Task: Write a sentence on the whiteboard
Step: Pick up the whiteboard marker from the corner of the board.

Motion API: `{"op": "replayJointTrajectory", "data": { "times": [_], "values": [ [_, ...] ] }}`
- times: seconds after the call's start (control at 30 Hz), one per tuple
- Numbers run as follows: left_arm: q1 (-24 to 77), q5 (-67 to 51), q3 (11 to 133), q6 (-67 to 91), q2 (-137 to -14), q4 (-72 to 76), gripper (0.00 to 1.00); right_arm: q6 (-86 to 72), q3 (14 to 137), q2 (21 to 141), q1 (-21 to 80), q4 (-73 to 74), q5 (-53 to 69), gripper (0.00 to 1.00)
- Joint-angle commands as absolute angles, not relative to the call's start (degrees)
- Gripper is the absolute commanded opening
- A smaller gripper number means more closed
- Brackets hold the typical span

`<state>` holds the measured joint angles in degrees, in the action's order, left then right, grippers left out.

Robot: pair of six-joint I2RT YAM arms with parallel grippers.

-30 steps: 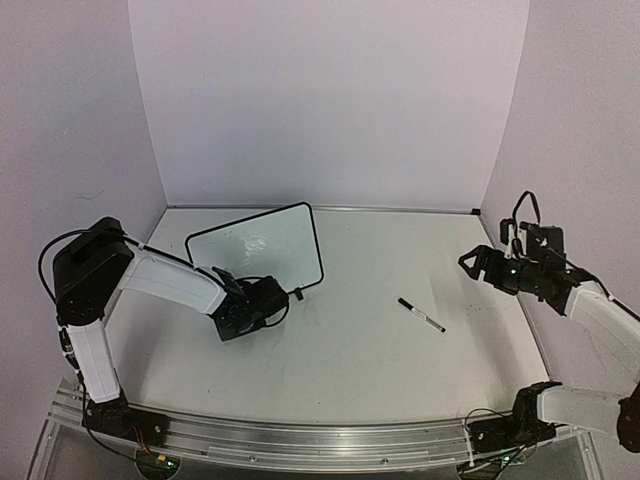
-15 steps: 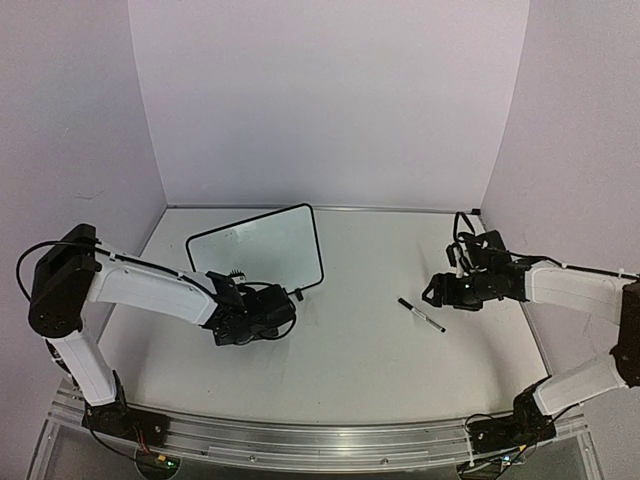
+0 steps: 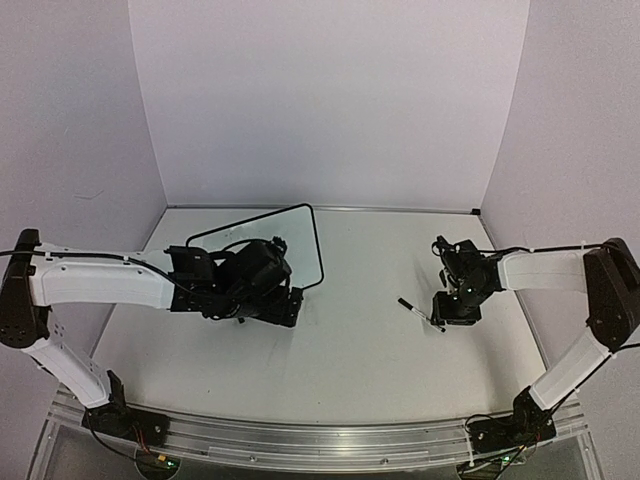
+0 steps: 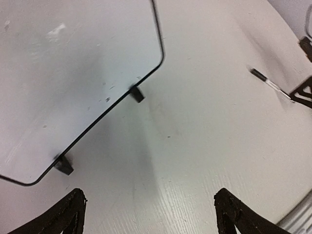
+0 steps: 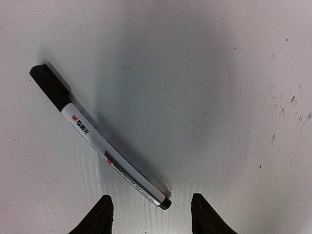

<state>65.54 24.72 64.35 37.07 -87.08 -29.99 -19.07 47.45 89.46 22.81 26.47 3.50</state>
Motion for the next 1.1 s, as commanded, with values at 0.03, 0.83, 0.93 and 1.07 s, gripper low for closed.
{"op": "replayJointTrajectory", "data": {
  "times": [0.03,0.83,0.93,1.07],
  "values": [
    [64.25,11.29,71.95,20.15,-84.15,-27.82,0.93,-17.93,51.12,92.38,23.06,28.48,1.91,0.46],
    [59.93,-3.21,63.91,27.35,-80.95,-20.15,0.97,-15.33,53.45,99.70,24.80,25.50,7.12,0.03],
    [59.91,-2.84,64.35,28.88,-81.82,-18.64,0.97,-15.29,52.84,97.55,25.18,24.21,9.82,0.00],
    [59.51,-2.15,63.72,32.43,-82.82,-13.11,0.97,-12.92,51.71,90.57,26.46,22.66,17.47,0.00]
  ]
}}
